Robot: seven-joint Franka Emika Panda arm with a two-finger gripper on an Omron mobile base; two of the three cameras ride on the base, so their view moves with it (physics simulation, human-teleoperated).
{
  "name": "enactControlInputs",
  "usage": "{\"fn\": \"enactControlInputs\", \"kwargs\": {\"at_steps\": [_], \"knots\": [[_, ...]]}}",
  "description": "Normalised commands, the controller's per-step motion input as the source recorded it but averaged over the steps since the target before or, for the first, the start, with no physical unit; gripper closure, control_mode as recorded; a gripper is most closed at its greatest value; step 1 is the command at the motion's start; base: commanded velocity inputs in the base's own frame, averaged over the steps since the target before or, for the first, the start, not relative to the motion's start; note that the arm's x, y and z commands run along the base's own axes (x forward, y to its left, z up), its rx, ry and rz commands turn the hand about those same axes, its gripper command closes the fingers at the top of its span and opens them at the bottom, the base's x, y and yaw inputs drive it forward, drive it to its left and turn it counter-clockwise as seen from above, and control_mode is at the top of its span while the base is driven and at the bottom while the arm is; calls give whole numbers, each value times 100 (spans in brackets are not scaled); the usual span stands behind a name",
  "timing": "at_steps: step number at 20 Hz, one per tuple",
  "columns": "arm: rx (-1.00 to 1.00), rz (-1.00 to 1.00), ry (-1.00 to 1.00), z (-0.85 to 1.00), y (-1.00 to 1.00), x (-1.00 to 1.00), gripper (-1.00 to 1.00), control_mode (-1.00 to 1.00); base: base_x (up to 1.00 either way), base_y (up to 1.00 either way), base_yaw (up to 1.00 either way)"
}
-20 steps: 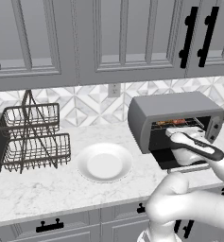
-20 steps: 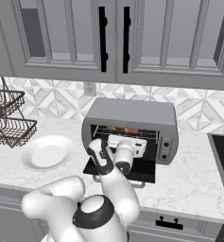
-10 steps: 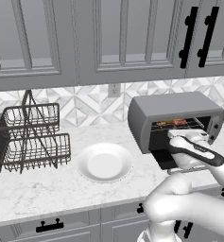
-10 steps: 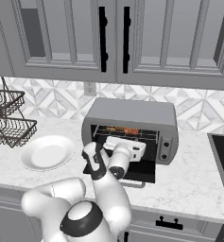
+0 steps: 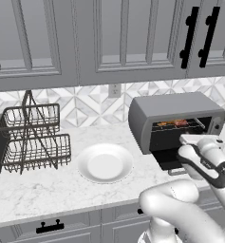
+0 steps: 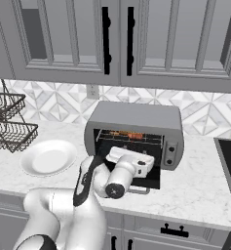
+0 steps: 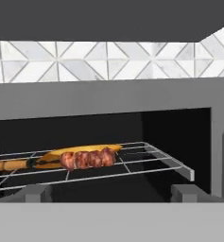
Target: Pick up the kebab skewer and baguette bread, and place them inside the toaster oven. Close the toaster oven door and start by setting the timer.
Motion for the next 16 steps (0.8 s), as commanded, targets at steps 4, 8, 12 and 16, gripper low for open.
{"fn": "enactControlInputs", "kwargs": {"at_steps": [4,8,12,16], "knots": [[0,2,4,8,-42,-64,-100,-100,0,0,0],[0,8,11,0,-41,-77,-100,-100,0,0,0],[0,9,5,-3,-36,-87,-100,-100,0,0,0],[0,6,1,-12,-16,-68,-100,-100,0,0,0]]}}
